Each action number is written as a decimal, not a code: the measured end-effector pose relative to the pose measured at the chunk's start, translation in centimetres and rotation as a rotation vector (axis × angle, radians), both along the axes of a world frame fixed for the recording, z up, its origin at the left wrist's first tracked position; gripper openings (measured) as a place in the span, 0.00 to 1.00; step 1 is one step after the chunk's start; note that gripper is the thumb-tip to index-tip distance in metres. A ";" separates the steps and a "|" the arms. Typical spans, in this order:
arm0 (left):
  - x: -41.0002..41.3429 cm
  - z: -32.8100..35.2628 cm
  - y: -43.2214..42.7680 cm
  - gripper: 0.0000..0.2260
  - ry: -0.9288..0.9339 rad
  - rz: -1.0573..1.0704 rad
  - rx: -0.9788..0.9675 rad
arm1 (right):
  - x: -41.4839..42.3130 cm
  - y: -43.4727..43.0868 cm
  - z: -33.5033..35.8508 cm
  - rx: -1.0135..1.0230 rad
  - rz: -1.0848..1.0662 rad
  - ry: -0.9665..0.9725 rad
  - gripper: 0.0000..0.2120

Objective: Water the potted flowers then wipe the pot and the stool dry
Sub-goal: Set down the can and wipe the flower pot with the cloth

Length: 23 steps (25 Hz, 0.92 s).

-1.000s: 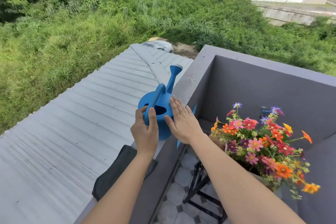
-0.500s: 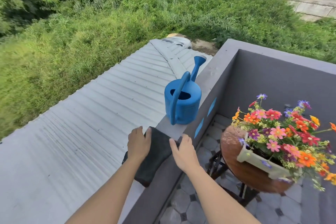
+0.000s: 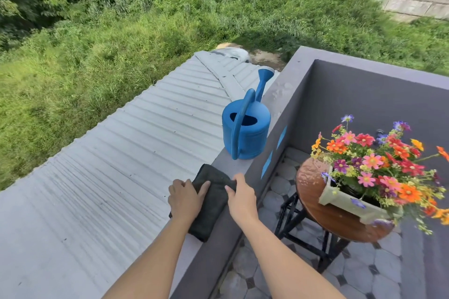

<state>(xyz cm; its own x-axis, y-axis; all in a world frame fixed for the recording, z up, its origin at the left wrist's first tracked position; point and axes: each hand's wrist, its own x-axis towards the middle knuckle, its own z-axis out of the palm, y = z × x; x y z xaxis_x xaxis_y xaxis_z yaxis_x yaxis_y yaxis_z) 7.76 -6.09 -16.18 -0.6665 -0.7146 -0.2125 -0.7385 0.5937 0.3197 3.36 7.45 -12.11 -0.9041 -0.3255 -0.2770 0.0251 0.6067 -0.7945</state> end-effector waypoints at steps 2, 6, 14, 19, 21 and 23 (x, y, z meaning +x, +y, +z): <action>0.0 0.2 -0.5 0.26 -0.083 0.023 0.079 | 0.3 -0.2 0.2 -0.030 -0.039 -0.020 0.04; 0.7 0.5 0.0 0.19 0.149 0.017 0.057 | 0.9 -0.2 0.3 -0.114 -0.064 -0.046 0.04; 1.1 5.1 2.2 0.16 0.537 -0.089 0.344 | 0.9 3.1 2.4 -0.317 -0.223 -0.022 0.07; -1.2 6.2 8.4 0.12 0.648 -0.089 1.012 | 1.0 9.6 2.7 -0.338 -0.422 -0.027 0.15; -2.1 5.6 11.5 0.10 0.601 -0.123 1.001 | 1.8 12.6 0.6 -0.274 -0.462 -0.112 0.13; -3.1 4.7 14.9 0.09 0.519 -0.169 0.873 | 3.0 16.9 -2.5 -0.167 -0.549 -0.206 0.10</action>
